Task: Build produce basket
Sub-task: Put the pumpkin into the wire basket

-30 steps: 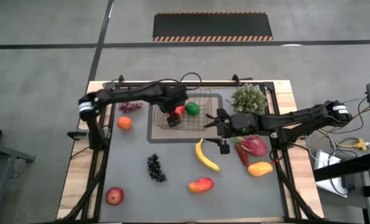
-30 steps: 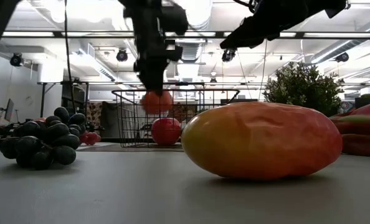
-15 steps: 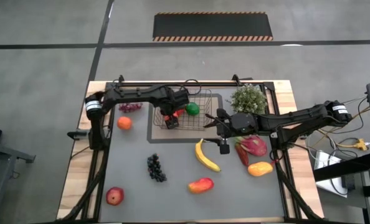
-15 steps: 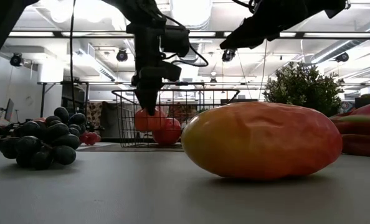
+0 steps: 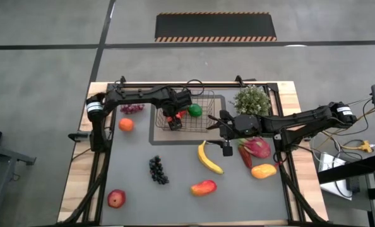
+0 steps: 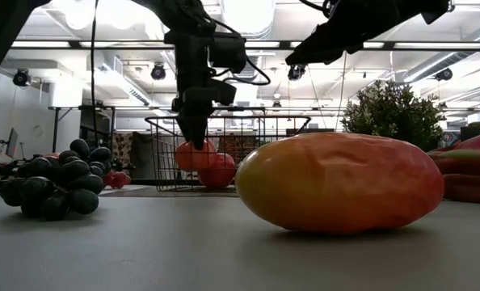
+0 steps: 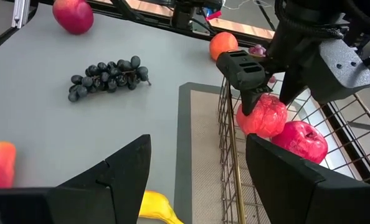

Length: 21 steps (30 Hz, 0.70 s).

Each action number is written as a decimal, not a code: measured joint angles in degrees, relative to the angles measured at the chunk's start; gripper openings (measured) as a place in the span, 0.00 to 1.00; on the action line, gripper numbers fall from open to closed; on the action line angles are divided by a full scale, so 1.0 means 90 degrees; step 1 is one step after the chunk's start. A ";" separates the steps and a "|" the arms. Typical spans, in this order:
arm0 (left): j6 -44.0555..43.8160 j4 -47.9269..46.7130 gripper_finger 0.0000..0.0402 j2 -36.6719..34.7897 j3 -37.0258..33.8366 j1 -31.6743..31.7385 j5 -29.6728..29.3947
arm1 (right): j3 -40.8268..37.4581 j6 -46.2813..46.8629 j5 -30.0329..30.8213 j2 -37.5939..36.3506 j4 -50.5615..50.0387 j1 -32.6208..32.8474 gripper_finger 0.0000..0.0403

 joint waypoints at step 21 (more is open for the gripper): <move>0.0015 0.0104 0.72 0.0000 0.0002 0.0000 0.0003 | -0.0102 0.0090 0.0002 0.0002 0.0005 0.0000 0.61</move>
